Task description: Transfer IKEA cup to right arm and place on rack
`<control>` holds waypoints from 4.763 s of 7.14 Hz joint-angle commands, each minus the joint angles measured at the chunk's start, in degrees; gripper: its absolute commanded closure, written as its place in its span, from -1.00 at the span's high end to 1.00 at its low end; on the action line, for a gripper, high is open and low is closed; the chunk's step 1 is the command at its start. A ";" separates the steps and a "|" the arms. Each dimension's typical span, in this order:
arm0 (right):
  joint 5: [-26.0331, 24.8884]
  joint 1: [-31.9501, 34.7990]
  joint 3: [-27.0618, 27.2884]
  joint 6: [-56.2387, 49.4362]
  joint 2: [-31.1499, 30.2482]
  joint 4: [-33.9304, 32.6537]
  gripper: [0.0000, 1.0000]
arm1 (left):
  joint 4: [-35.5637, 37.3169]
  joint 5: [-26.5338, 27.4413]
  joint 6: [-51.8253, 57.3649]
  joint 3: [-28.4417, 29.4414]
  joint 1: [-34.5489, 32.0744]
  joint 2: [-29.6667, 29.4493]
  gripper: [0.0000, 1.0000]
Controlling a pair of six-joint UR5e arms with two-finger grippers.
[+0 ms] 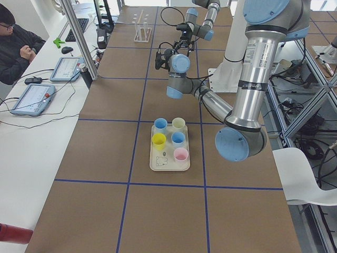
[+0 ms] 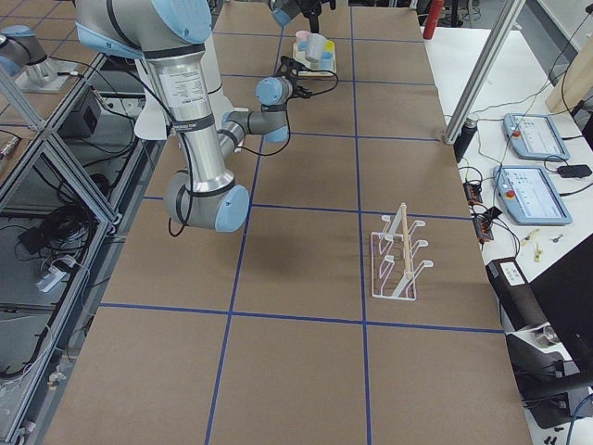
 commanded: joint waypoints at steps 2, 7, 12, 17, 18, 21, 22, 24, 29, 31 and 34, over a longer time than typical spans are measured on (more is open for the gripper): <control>-0.88 -0.29 -1.21 -2.40 0.31 3.27 0.97 | 0.18 4.44 -0.96 0.71 6.83 -2.98 -1.00; -1.23 -0.29 -1.13 -2.40 0.93 3.54 0.97 | 0.18 4.62 -0.61 3.17 9.03 -4.73 -1.00; -1.32 -0.29 -1.83 -2.40 0.93 5.92 0.75 | 0.09 4.62 -0.43 4.05 9.03 -4.82 -1.00; -1.32 -0.73 -1.83 -1.96 0.49 6.01 -0.72 | 0.01 4.35 -0.35 4.05 9.03 -5.08 0.01; -1.32 -0.73 -1.83 -1.96 0.49 6.01 -0.78 | 0.01 4.96 -0.26 3.88 8.94 -5.17 0.99; -1.76 -0.56 -1.83 -1.96 -0.03 5.92 -0.97 | 0.18 4.97 0.26 3.52 7.63 -4.56 1.00; -5.15 -0.56 -1.83 -1.96 -1.25 5.57 -1.00 | 0.96 4.45 4.62 3.09 5.19 -1.08 1.00; -6.86 1.10 -1.83 -2.48 -4.06 0.86 -1.00 | 1.41 1.31 15.59 2.21 -1.21 8.05 1.00; -7.03 15.50 4.38 -15.50 -4.25 -39.42 -1.00 | 5.95 -11.36 58.90 4.05 -26.88 27.69 1.00; -6.95 22.79 10.18 -30.61 -3.91 -57.97 -1.00 | 12.81 -15.06 72.63 4.49 -34.88 28.22 1.00; -7.12 35.00 11.62 -70.30 -4.60 -68.51 -1.00 | 13.10 -15.33 73.39 4.58 -35.27 28.93 1.00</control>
